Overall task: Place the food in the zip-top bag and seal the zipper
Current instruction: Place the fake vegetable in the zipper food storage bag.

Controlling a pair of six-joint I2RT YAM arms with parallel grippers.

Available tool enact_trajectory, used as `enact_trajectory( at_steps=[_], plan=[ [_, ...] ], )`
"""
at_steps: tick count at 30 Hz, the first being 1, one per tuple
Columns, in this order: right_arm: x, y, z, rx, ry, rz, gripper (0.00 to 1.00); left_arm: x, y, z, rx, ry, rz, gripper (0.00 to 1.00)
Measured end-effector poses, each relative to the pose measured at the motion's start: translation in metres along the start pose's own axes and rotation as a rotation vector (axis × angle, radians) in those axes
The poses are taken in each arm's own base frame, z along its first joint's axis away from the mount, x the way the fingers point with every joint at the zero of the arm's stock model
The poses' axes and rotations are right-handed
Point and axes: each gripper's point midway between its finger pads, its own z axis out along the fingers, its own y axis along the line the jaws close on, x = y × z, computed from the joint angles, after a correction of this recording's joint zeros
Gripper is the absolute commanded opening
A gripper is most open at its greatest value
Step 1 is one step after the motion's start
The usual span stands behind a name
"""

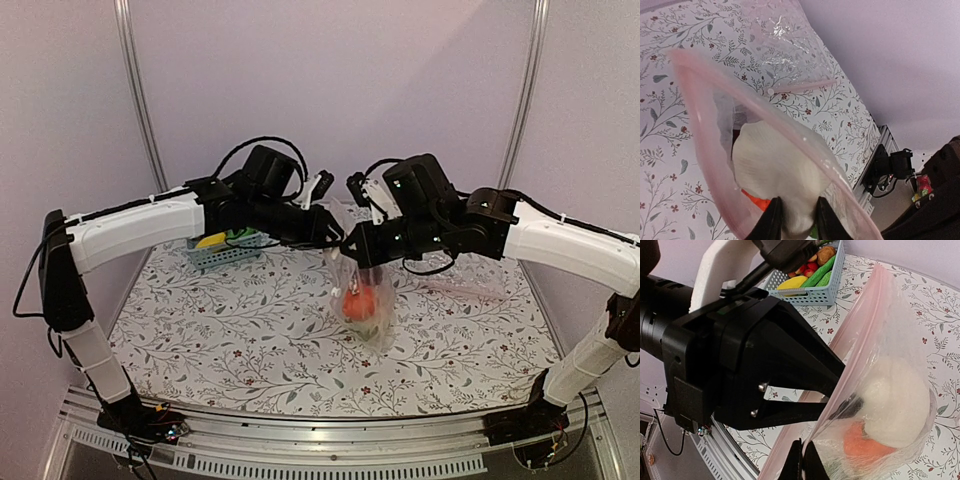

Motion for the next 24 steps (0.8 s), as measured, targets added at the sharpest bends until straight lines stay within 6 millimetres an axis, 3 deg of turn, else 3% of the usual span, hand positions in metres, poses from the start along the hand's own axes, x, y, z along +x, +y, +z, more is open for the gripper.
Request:
enact_trajectory(
  at_steps=[6, 11, 17, 20, 24],
  plan=[
    [-0.003, -0.004, 0.0, 0.031, -0.018, 0.005, 0.0, -0.002, -0.001, -0.003, -0.014, -0.017, 0.033, 0.59],
    [-0.006, -0.01, 0.0, 0.06, -0.039, 0.023, 0.0, -0.01, -0.008, -0.022, -0.021, -0.062, 0.096, 0.68],
    [-0.013, -0.022, -0.001, 0.109, -0.073, 0.082, 0.0, -0.023, -0.038, -0.077, 0.004, -0.179, 0.231, 0.71],
    [-0.021, -0.031, -0.002, 0.136, -0.106, 0.134, 0.0, -0.021, -0.057, -0.111, 0.023, -0.259, 0.306, 0.72],
    [-0.032, -0.044, -0.005, 0.174, -0.153, 0.199, 0.0, 0.001, -0.067, -0.118, 0.056, -0.282, 0.355, 0.78]
  ],
)
